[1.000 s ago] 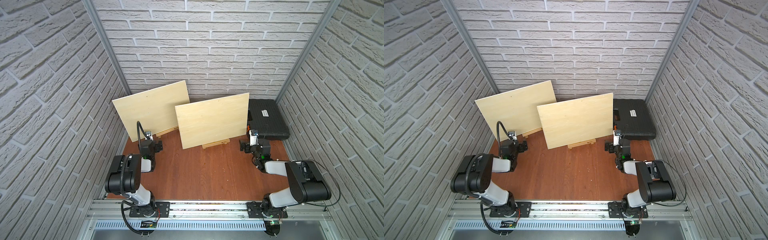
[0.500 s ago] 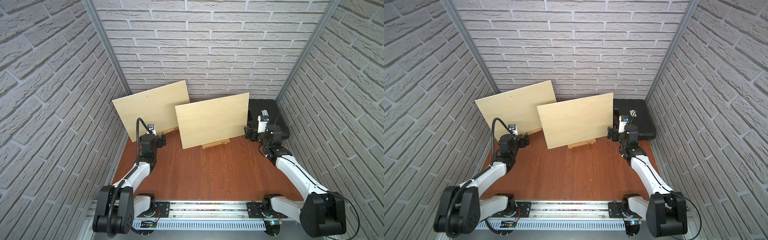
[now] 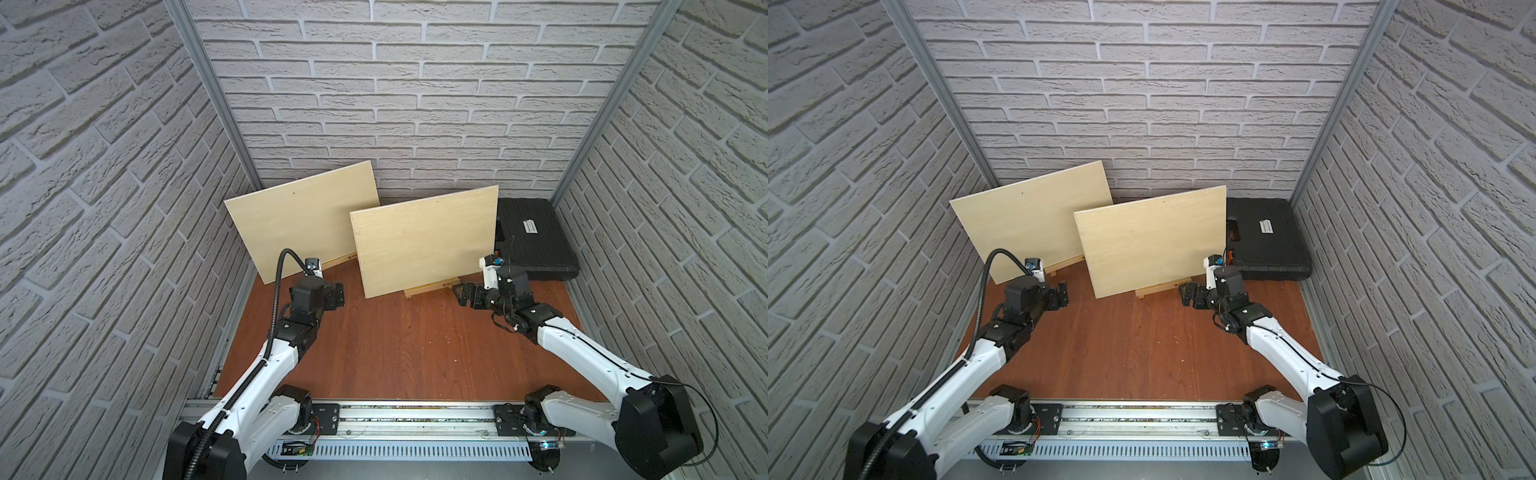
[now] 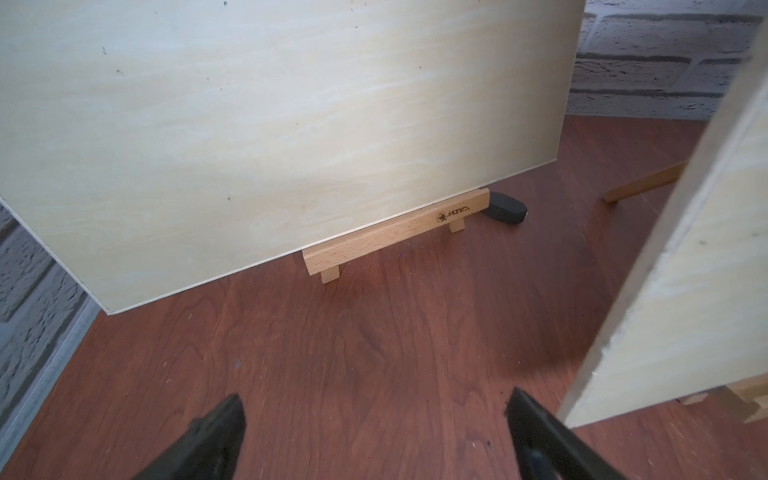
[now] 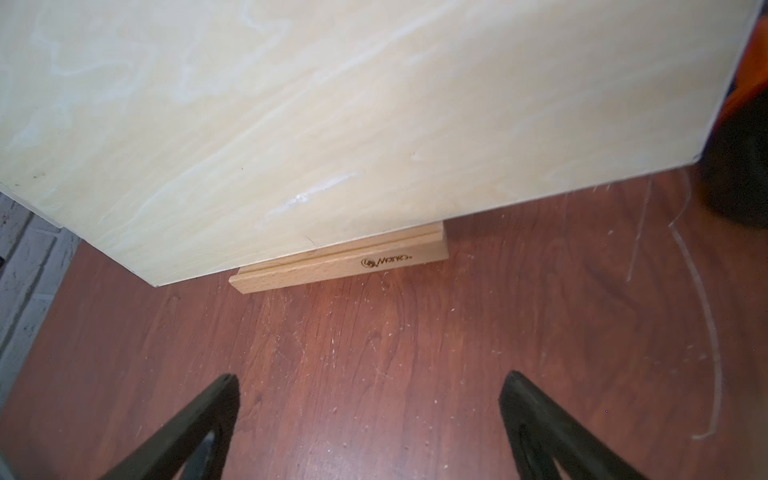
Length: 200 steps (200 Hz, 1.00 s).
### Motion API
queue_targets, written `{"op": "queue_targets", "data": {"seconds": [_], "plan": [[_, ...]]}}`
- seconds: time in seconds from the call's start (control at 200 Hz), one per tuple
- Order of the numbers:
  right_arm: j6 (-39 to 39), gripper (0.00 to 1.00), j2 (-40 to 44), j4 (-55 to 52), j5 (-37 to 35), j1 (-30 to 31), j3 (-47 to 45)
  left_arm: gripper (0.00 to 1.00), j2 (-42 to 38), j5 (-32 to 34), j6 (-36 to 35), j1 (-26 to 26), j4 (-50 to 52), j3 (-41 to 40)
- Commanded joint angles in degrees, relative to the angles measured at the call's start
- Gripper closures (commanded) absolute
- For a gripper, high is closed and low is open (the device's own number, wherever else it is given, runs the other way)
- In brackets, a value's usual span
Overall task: Disassemble the easel
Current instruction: Move the easel to the center of the board.
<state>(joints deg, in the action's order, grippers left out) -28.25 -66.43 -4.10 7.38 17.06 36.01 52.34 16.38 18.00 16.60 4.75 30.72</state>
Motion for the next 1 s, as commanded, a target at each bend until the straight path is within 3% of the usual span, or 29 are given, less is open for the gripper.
{"op": "queue_targets", "data": {"seconds": [0.0,0.14,0.435,0.665,0.995], "plan": [[-11.1,0.01,-2.9,11.5,-1.1,0.9,-2.9,0.02,-0.6,1.6,1.5,1.1,3.0,0.5],[-18.5,0.00,-7.8,22.2,-2.3,1.5,-5.5,0.02,0.3,1.5,1.9,2.5,3.6,0.8],[-32.7,0.09,-20.1,41.1,-5.5,2.5,-7.4,0.02,-0.2,1.6,2.6,3.2,2.1,0.0],[-36.0,0.31,-26.8,47.1,-5.4,2.6,-6.0,0.02,-1.0,1.6,2.4,3.4,2.3,-0.2],[-38.7,0.42,-34.3,57.3,-5.9,2.8,-4.8,0.02,-0.3,2.2,1.3,4.4,3.0,0.6]]}}
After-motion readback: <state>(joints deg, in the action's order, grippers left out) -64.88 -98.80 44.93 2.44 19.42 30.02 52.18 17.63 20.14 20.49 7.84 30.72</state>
